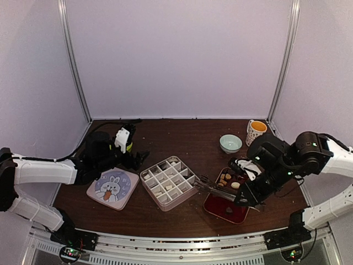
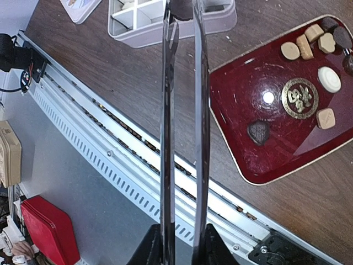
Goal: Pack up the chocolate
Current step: Pick up the fake chocolate from the plate, then place the fake chocolate in the empty pocket of the box.
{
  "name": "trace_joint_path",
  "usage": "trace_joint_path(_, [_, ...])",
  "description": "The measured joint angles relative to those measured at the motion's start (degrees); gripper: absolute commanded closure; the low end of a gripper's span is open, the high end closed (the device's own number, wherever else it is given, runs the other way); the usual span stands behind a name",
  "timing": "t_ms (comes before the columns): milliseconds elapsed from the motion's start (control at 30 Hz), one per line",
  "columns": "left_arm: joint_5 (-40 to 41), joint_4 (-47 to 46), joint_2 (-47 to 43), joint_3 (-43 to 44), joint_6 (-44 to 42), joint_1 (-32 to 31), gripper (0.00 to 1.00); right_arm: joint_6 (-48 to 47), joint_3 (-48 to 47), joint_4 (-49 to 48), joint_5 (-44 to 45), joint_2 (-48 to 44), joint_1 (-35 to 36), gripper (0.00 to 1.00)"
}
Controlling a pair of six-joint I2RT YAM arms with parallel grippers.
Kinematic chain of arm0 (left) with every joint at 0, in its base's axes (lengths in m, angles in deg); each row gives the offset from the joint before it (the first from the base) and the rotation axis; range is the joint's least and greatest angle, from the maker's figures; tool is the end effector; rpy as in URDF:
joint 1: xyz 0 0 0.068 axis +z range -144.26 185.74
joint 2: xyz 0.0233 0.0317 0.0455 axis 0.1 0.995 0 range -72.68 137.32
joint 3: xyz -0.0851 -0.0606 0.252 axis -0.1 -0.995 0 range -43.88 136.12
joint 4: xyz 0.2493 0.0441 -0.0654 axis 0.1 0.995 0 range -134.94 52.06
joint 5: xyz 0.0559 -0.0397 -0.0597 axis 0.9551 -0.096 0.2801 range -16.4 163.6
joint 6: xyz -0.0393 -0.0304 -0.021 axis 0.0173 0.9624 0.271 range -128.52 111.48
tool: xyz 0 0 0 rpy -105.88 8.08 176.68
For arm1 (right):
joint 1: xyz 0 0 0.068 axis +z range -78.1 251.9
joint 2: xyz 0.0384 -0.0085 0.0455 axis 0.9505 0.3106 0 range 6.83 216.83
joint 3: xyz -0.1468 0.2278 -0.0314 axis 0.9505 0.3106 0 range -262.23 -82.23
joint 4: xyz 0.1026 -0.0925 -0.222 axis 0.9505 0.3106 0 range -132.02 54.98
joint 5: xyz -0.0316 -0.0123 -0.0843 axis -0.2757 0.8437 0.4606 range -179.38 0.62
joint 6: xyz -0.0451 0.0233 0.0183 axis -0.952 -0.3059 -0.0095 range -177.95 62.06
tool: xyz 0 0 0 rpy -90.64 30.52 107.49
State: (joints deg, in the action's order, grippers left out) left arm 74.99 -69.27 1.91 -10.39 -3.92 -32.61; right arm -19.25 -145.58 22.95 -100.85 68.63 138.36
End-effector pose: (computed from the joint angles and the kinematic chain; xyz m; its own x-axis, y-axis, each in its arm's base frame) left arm 0.2192 -0.1724 0.2205 -0.2738 0.1143 -0.9550 0.5821 0.8101 -0.0699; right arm 0.0683 0.1745 0.3153 -0.8628 -0.4461 -0.2380 -0.5056 0.7545 0.4185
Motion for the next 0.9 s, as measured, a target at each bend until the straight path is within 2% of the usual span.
trace_joint_path(167, [-0.1,0.0,0.0,0.0,0.0,0.0,0.02,-1.9,-5.3,-3.0,-0.6,6.2,0.0,0.80])
trace_joint_path(333, [-0.1,0.0,0.0,0.0,0.0,0.0,0.03,-3.3,-6.5,-6.6,-2.4,10.7,0.0,0.79])
trace_joint_path(900, [-0.2,0.0,0.0,0.0,0.0,0.0,0.02,-4.3,-5.6,-11.9,-7.0,14.8,0.0,0.75])
